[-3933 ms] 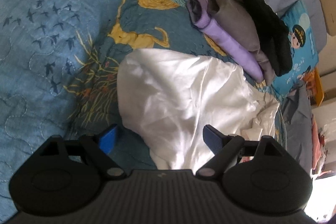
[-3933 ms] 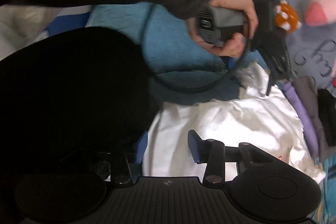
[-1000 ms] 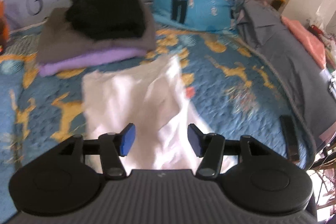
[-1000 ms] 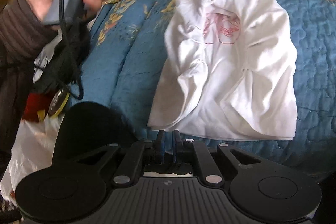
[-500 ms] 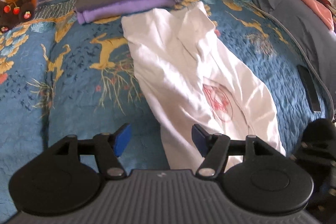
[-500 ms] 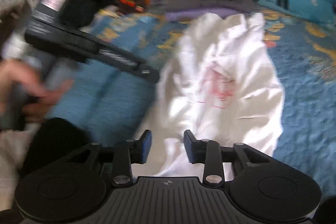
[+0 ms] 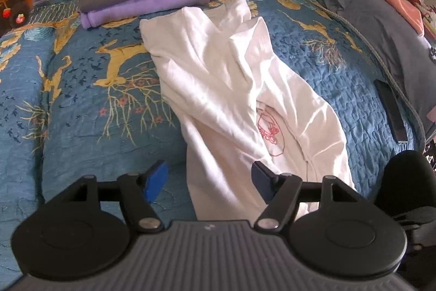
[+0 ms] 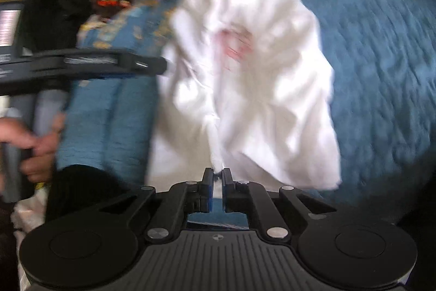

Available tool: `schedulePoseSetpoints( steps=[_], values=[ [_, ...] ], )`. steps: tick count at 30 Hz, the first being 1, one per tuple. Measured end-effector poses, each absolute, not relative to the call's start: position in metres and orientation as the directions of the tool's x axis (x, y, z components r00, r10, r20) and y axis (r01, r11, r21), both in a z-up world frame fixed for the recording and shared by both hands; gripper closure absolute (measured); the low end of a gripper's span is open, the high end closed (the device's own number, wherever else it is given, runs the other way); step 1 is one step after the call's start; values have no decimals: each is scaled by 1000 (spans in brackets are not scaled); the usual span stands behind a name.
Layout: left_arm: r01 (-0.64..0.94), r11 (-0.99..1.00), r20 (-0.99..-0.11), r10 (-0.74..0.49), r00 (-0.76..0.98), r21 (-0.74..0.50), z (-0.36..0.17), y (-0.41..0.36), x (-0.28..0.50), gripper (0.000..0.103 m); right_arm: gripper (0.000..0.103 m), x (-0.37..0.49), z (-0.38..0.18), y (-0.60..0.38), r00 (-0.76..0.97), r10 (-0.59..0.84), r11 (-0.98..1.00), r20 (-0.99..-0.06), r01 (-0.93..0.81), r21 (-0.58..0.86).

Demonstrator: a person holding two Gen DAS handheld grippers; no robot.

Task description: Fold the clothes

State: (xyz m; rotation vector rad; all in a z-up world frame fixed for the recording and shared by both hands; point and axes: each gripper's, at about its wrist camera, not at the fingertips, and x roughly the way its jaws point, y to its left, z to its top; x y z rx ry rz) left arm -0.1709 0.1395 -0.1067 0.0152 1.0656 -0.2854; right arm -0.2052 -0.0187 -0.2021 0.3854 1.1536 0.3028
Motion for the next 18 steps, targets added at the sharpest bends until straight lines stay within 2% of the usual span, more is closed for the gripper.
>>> schedulePoseSetpoints(
  steps=[6,11,15,18],
  values=[
    [248,961,-873,-221,435,-119,-115,131,-168,30,91,-207,-209,-13,339,393,914,-855,-37,405],
    [250,961,-870,-224,439,-121,-117,128,-165,30,90,-219,-163,-27,485,435,897,-759,-157,414],
    [245,963,-861,-216,461,-110,-114,129,-158,30,74,-205,-130,-38,645,342,940,-683,-231,253],
    [242,965,-853,-210,479,-102,-110,132,-153,29,71,-173,-123,-40,717,316,940,-621,-324,104]
  ],
)
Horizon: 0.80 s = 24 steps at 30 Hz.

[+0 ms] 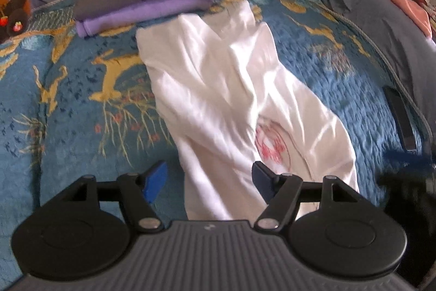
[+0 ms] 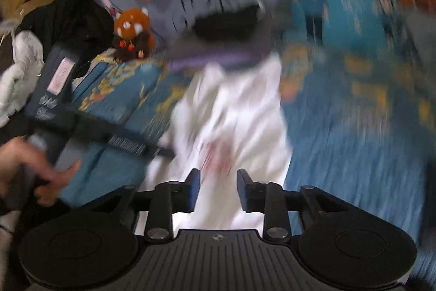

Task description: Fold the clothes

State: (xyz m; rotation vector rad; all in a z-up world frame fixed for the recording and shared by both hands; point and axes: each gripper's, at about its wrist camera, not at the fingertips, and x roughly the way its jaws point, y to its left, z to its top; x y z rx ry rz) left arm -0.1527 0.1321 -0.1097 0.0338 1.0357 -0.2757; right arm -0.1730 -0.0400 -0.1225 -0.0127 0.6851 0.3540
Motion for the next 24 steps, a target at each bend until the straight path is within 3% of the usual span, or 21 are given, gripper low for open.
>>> schedulePoseSetpoints(
  steps=[4,13,15,17,24],
  values=[
    [237,967,-841,-202,502,-91,-104,136,-146,27,65,-125,-134,-18,715,343,835,-610,-529,-150],
    [211,972,-848,-199,491,-105,-111,155,-157,24,65,-67,-167,17,608,324,575,-725,-735,-359],
    [207,972,-852,-197,485,-107,-114,157,-157,24,75,-61,-172,20,573,328,547,-751,-763,-344],
    [205,973,-853,-198,483,-109,-115,156,-156,24,98,-58,-175,21,545,302,549,-783,-770,-324],
    [209,969,-843,-220,491,-131,-113,152,-154,24,99,-84,-157,-1,571,321,616,-756,-732,-291]
  ],
)
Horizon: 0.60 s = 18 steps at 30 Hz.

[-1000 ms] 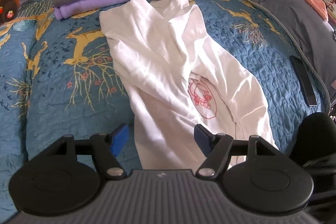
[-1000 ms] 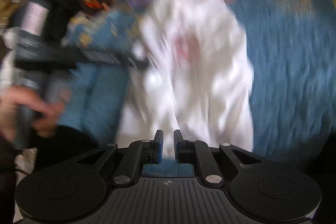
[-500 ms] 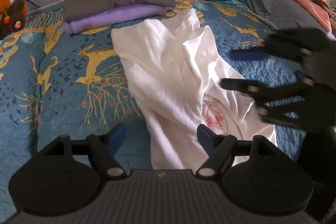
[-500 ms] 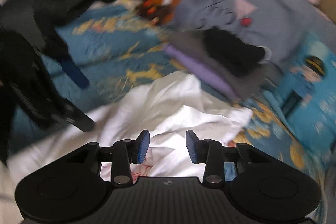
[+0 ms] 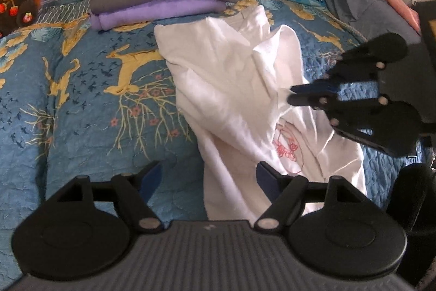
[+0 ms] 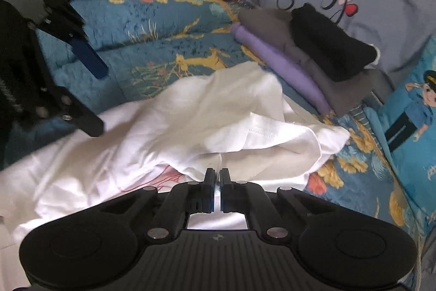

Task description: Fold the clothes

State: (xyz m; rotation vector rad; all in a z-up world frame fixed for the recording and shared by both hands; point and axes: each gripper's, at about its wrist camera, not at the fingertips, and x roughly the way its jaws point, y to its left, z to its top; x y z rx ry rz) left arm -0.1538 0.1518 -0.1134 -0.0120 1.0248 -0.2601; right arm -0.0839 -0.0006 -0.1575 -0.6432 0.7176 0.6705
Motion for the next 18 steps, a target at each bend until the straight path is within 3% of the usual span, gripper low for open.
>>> schedulePoseSetpoints(
  steps=[5,7,10,13,18],
  values=[
    [219,966,-838,-229,495,-135,-112,148,-152,23,97,-97,-147,-19,660,311,716,-684,-636,-287],
    [221,966,-840,-230,492,-135,-113,145,-152,23,92,-88,-165,-24,623,243,756,-743,-602,-257],
    [224,966,-840,-228,493,-130,-112,141,-153,23,92,-84,-186,-32,583,169,787,-795,-565,-247],
    [232,964,-836,-233,497,-131,-110,141,-154,21,92,-88,-179,-39,600,233,817,-765,-548,-182],
    [232,965,-841,-228,491,-126,-111,141,-152,21,77,-80,-173,-30,598,314,770,-737,-615,-171]
  ],
)
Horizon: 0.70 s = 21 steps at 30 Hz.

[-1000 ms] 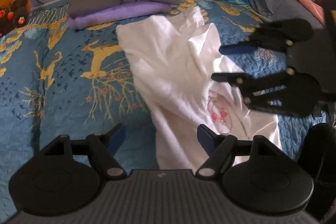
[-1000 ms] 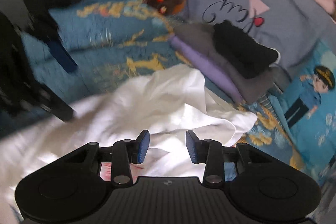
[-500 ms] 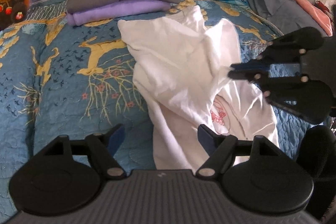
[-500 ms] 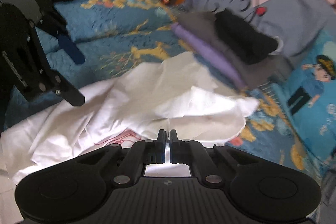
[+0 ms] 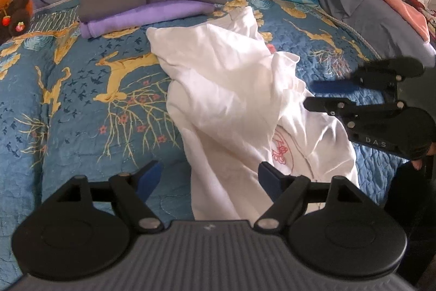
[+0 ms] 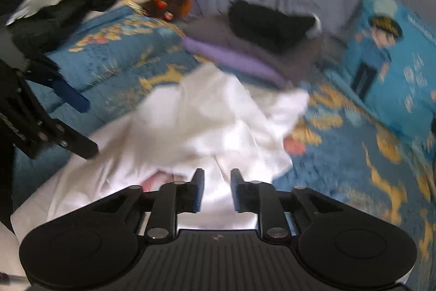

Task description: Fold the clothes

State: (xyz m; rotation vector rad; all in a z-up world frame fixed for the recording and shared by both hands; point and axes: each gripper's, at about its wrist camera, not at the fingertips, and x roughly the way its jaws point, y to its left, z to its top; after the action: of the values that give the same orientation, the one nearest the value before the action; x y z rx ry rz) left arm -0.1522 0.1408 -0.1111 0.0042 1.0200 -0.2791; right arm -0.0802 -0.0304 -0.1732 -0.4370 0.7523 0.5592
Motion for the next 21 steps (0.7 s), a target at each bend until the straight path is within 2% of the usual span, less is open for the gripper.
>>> schedulePoseSetpoints(
  steps=[5,7,8,9,17,21],
  values=[
    [237,962,-841,-236,487,-132,-110,139,-154,21,77,-66,-172,-23,553,389,732,-737,-672,-118],
    [237,962,-841,-237,487,-135,-111,139,-155,21,83,-62,-171,-26,530,423,733,-735,-677,-66],
    [236,962,-840,-239,487,-137,-110,140,-156,21,90,-65,-168,-26,526,441,728,-727,-684,-53],
    [235,962,-840,-239,487,-138,-111,140,-156,21,91,-71,-164,-27,522,451,717,-724,-695,-54],
    [237,961,-838,-245,488,-143,-109,139,-158,21,92,-107,-172,-36,424,397,628,-814,-772,-95],
    [241,960,-840,-246,483,-143,-110,136,-160,21,90,-110,-167,-46,452,428,678,-782,-733,-53]
  ],
)
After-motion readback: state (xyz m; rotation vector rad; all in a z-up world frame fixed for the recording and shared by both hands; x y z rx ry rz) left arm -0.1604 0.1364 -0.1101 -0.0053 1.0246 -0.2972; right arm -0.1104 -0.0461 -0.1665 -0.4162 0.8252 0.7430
